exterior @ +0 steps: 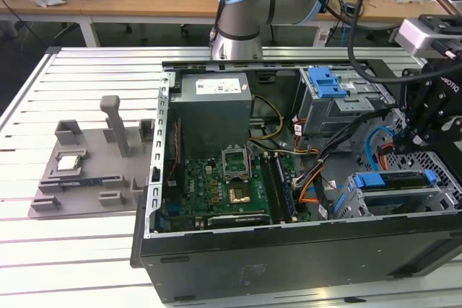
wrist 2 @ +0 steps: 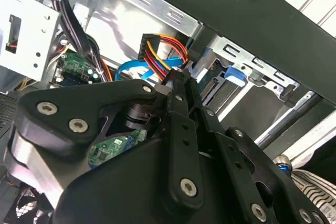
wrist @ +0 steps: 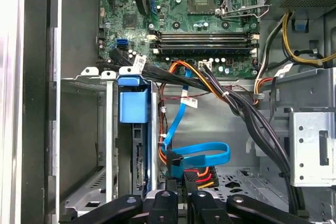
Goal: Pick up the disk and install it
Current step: 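Insert the first disk wire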
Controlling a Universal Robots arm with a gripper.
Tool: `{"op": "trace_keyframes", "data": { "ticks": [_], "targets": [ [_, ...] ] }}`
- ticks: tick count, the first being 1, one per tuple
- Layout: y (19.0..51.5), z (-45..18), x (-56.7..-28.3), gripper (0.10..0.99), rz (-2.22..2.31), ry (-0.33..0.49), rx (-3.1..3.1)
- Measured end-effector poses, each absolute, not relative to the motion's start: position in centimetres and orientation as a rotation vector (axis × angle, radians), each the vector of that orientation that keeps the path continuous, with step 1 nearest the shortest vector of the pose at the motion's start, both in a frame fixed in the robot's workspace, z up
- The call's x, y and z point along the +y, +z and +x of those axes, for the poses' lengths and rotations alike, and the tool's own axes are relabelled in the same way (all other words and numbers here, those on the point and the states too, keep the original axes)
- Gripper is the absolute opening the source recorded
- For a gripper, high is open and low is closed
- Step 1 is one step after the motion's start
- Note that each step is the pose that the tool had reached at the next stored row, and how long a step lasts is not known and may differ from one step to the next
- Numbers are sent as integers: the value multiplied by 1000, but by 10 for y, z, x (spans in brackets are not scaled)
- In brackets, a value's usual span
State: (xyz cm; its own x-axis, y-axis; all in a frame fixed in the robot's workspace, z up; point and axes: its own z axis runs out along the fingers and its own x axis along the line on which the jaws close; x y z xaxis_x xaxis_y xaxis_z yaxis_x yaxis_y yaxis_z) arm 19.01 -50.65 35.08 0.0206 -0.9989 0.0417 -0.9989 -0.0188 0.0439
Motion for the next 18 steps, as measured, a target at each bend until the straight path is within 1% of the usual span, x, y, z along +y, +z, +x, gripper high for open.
{"op": "trace_keyframes", "data": {
  "ticks": [18],
  "targets": [
    [350, 189, -523, 169, 2200, -1, -2157]
  ]
}}
